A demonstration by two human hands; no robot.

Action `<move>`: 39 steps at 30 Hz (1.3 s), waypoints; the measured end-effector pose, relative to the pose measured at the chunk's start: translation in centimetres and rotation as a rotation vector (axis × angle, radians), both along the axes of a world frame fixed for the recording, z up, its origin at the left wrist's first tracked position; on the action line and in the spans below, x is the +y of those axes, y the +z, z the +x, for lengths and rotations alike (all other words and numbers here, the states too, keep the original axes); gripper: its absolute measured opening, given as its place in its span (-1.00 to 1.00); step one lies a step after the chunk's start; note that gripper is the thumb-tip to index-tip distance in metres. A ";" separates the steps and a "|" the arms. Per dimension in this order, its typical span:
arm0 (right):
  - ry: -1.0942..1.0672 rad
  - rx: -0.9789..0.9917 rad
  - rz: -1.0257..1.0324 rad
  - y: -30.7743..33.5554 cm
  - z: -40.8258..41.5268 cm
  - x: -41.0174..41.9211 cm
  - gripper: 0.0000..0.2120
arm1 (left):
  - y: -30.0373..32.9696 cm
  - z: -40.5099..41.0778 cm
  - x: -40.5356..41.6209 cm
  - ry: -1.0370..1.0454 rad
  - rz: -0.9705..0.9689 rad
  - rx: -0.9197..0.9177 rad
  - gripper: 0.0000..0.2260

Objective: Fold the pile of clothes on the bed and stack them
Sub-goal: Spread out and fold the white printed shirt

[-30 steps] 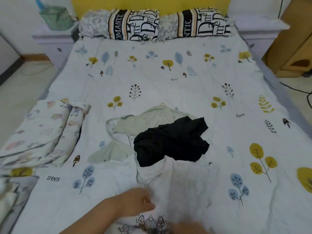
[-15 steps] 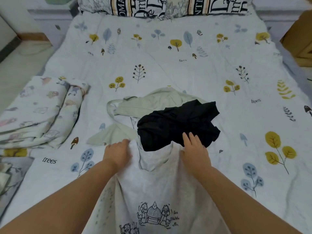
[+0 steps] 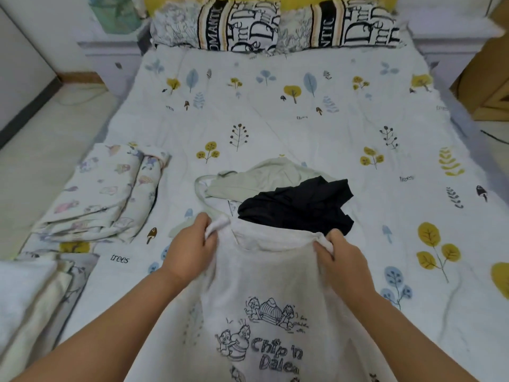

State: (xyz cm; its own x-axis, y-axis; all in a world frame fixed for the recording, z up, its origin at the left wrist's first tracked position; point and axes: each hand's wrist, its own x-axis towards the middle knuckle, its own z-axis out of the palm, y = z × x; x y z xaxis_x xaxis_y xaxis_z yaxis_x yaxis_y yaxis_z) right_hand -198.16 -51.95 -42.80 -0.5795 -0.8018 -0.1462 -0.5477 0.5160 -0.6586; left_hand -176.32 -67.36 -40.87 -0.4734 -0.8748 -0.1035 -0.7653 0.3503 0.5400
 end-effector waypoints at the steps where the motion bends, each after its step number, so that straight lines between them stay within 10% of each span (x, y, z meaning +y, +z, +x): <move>1: -0.002 0.019 -0.022 1.6 0.0 0.4 -0.74 | 1.4 -0.1 0.6 -0.032 -0.039 -0.023 -0.87; 21: 0.063 0.062 -0.219 29.7 -0.3 10.2 -0.74 | 29.1 3.3 8.8 0.171 -0.142 0.424 -0.59; 39: -0.075 0.281 -0.546 45.6 11.8 20.6 -0.74 | 43.9 16.7 15.5 0.089 -0.422 0.527 -0.74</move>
State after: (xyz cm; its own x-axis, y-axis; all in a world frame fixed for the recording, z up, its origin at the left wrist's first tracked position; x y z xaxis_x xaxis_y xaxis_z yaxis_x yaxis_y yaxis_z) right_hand -186.33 -31.31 2.79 -0.5943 -0.6731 0.4402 -0.7139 0.1895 -0.6741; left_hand -159.62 -51.86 3.04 -0.2912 -0.8275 0.4800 -0.4728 0.5607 0.6798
